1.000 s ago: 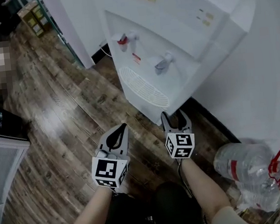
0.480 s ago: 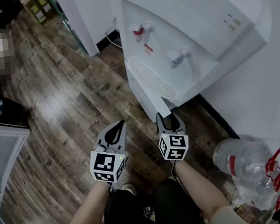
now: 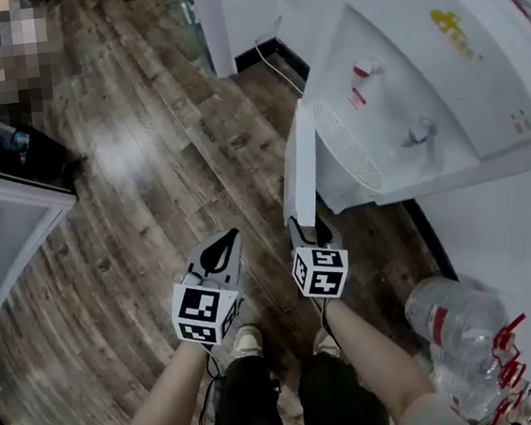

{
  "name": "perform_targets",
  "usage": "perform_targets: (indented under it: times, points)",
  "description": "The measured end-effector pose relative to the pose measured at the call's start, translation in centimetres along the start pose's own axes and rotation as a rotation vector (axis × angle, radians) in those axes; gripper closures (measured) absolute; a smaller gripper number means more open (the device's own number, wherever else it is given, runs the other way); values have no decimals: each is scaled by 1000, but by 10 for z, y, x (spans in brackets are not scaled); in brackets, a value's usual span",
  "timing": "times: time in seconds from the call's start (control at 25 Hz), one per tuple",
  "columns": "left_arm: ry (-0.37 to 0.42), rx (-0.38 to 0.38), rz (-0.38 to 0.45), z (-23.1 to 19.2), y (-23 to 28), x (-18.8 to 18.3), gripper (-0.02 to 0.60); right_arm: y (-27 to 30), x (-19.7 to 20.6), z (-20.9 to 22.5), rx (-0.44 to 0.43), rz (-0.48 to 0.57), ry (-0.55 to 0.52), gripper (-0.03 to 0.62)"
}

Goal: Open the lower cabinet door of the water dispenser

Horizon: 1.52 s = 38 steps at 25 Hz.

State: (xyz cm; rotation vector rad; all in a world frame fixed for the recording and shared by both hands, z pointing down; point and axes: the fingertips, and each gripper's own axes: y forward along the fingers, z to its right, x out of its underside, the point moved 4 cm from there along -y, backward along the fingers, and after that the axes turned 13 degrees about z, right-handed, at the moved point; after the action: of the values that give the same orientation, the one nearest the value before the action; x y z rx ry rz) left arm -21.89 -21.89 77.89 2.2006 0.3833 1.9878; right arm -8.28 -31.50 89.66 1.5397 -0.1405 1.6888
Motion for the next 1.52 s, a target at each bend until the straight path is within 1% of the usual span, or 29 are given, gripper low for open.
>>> perform_targets:
  times: [0.12,0.2,0.32,0.4,0.44,0.48,0.68,0.76,0.84,0.92,1.04,1.16,1.24,1.36,1.52]
  points:
    - [-19,-47,0,-23,-12,0,575,15,-2,-34,-70,-41,2,360]
    - [-34,-97,2,-44,-20,4,575,29,-4,-55,-110,-45,-16,353]
    - [-91,-197,2,-77,-30,16,575,54,-9,-83,-155,-43,-21,330]
    - [-124,-239,12,-96,-35,22,575,70,-11,-100,-184,-38,-18,321]
    - [-134,-254,16,-104,-37,25,575,77,-12,-109,-202,-34,-23,326]
    - [-141,-267,20,-112,-38,28,575,83,-13,-117,-222,-30,-30,350]
    - [-147,-314,27,-150,-49,34,575,119,-21,-149,-311,-2,-69,341]
    - [-151,-330,29,-161,-55,34,575,132,-23,-158,-341,-10,-70,347]
    - [-156,-343,37,-170,-60,32,575,141,-25,-165,-362,-20,-59,345]
    - [-159,-355,45,-176,-65,30,575,144,-27,-169,-376,-17,-74,338]
    - [-166,-360,47,-178,-67,25,575,133,-28,-170,-378,-37,-57,338]
    - [-120,-334,30,-165,-68,11,575,108,-37,-168,-379,-62,-9,393]
    - [-98,-311,22,-152,-67,-5,575,89,-52,-166,-387,-60,0,401]
    - [-98,-284,24,-136,-69,-35,575,61,-83,-161,-383,-40,-10,430]
    - [-93,-258,22,-115,-76,-81,575,20,-130,-144,-338,-21,8,467]
